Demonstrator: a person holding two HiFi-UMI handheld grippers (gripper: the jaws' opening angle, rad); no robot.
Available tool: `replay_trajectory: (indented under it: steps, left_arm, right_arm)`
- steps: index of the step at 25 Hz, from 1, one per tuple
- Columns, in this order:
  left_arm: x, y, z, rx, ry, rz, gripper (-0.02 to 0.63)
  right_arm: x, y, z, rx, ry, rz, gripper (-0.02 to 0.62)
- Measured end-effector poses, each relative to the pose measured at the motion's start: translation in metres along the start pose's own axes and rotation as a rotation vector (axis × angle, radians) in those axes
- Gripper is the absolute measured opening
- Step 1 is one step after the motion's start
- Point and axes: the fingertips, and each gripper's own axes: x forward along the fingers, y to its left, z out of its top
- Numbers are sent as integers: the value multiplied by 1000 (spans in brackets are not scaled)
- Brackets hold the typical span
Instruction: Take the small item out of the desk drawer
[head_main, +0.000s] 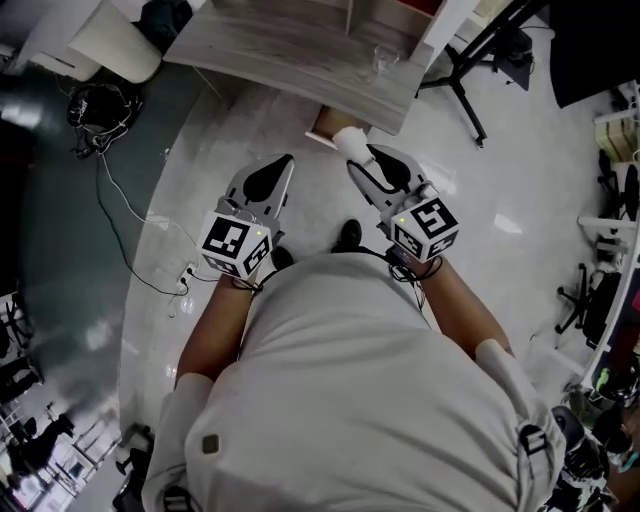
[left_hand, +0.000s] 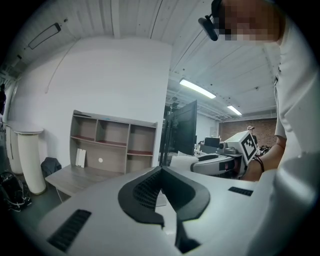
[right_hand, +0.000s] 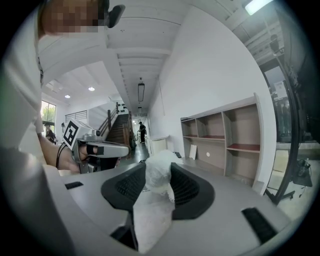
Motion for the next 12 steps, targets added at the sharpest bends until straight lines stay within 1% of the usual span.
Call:
replay_trajectory:
  steps: [5, 9, 12]
  left_arm:
    - [-17, 6, 2, 18, -5, -4, 15]
    - [-24, 11, 4, -4, -19, -1, 15]
    - [-29, 13, 10, 0, -32, 4, 15]
  right_arm:
    - [3, 15, 4, -5, -17, -11, 161]
    - [6, 23, 2, -5, -16, -2, 161]
    - [6, 28, 2, -3, -16, -1, 161]
